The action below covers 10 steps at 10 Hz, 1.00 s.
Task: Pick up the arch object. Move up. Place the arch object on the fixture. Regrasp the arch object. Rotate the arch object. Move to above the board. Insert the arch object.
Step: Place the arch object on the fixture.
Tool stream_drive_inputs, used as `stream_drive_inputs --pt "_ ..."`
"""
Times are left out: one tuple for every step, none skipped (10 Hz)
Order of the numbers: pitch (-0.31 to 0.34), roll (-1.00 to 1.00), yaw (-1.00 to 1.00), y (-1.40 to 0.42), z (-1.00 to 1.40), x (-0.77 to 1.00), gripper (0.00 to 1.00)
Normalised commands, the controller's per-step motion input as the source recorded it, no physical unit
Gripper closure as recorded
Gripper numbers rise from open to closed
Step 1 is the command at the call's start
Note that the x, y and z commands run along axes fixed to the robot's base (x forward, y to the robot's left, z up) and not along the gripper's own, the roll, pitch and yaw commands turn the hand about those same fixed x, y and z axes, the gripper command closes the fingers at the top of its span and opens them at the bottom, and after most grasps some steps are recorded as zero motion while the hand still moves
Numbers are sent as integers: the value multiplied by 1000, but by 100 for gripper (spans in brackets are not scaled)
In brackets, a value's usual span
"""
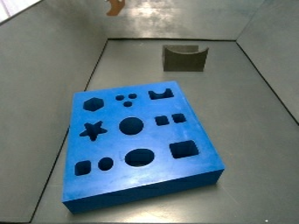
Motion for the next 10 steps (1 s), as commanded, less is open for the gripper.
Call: stream_drive_inputs --pt "-40 -166 -56 -228 -114 1000 100" --pt "-25 -152 -40 -206 -110 1000 100" --pt "-22 -140 -32 -191 -108 1000 100" --pt "-24 -133 -19 -178 -105 1000 100" --pt "-23 -119 -11 -161 -103 1000 100" --pt "-22 -109 -8 -149 -101 1000 100" --pt "-21 -105 -4 -141 -99 1000 100" --pt "-20 -108 6 -127 -97 1000 100" --pt "-16 -104 13 -110 -94 1000 100" --pt "-11 -96 12 -103 -91 1000 100"
